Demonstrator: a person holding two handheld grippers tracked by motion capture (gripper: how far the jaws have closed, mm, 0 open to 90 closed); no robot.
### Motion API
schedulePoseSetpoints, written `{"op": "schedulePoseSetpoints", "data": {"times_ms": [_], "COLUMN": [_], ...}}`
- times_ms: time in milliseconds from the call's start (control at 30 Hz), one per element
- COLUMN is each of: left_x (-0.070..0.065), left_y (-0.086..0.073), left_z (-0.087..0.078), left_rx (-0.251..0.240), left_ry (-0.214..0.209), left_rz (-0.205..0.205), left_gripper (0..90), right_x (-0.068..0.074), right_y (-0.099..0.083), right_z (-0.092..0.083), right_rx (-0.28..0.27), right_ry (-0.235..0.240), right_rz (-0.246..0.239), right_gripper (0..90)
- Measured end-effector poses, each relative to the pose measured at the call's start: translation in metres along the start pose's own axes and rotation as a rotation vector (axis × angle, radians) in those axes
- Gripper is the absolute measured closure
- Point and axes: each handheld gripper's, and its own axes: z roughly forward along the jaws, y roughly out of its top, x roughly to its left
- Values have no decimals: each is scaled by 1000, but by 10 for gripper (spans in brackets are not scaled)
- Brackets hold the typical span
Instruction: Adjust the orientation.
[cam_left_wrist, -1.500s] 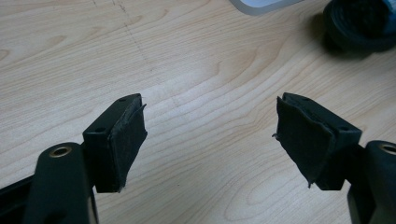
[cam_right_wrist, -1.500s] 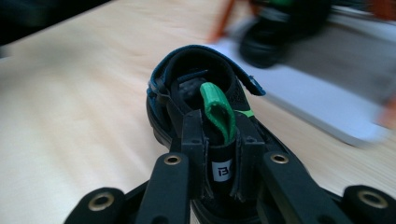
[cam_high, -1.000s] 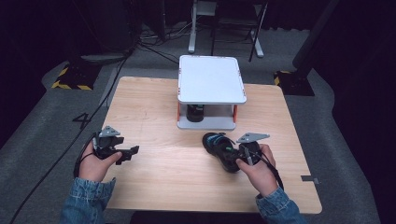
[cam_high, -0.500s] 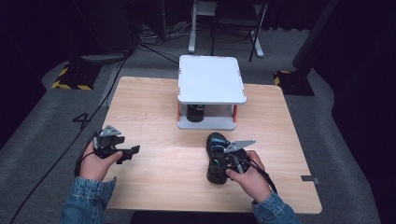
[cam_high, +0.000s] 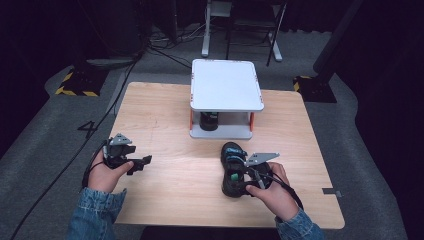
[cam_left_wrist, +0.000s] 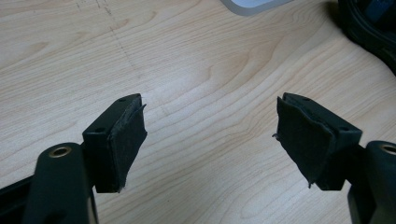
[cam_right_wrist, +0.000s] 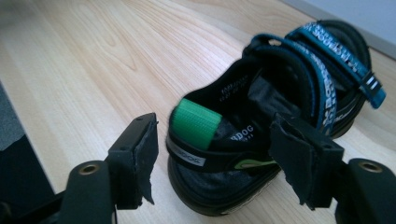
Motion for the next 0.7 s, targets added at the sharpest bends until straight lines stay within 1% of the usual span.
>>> {"op": "schedulePoseSetpoints", "data": {"times_ms": [33,100,167,233,300,367,433,533,600,633,700], "left_x": [0,0,0,0,-1,-1,-1,-1,-1,0,1], "left_y": [0,0,0,0,0,0,0,0,0,-1,-1], "left_z": [0,1,1,1,1,2,2,2,2,2,2], "left_rx": [0,-5,-5,-5,-3,-3,-2,-3,-5,-5,-3], "left_ry": [0,3,0,4,3,-1,0,1,3,2,6], "left_rz": [0,1,-5,-3,-1,1,2,-1,-5,-7,-4], "left_gripper": [241,242,241,241,242,241,241,241,241,242,241], "right_x": [-1,-2,-4,-6,-9,-13,-16,-16,-15,-15,-15], "right_y": [-1,-2,-3,-3,-3,-4,-5,-5,-3,-2,0], "right_z": [1,2,2,1,-2,-5,-6,-6,-7,-8,-11], "right_rx": [2,4,10,18,31,51,53,37,17,4,-29], "right_ry": [-12,-9,-5,2,-14,-38,-40,-41,-46,-51,-64], "right_rz": [17,63,72,84,73,72,73,66,59,47,38], "right_gripper": [320,325,378,466,618,713,754,790,800,804,807]}}
